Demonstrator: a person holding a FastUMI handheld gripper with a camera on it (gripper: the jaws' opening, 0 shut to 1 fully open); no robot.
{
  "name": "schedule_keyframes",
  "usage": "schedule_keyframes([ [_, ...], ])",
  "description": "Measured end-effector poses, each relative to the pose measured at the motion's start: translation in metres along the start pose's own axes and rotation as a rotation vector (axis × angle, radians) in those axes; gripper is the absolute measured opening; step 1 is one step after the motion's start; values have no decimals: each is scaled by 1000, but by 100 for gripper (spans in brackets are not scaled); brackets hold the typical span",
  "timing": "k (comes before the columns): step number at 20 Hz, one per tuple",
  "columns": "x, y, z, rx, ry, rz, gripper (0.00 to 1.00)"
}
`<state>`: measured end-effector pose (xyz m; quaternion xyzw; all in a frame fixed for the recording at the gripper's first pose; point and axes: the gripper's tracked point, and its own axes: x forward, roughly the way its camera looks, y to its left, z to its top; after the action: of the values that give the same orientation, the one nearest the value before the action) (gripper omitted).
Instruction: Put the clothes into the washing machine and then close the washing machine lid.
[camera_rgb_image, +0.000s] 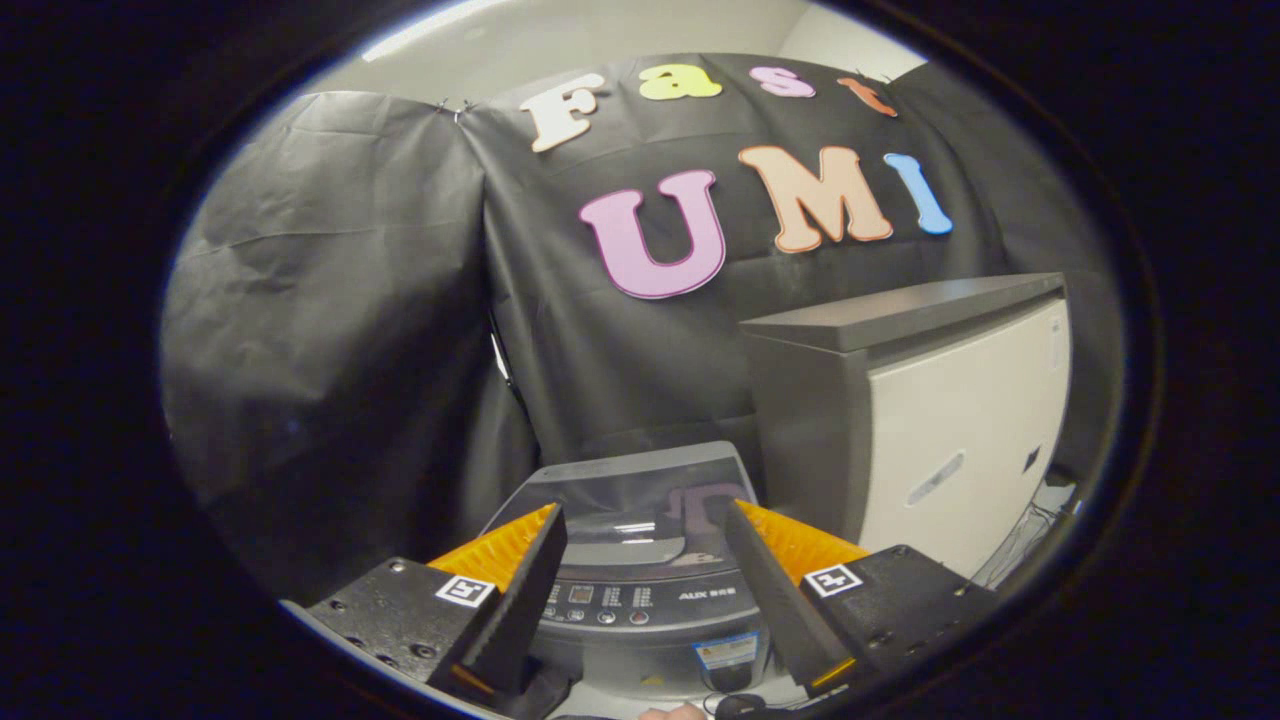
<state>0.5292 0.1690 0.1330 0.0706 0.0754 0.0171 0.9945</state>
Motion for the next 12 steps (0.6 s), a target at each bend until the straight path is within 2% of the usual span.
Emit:
schedule_keyframes([
  [6,-23,-21,2,-85,-56,-16,97],
  [12,-43,-30,-7,-117,-81,-16,97],
])
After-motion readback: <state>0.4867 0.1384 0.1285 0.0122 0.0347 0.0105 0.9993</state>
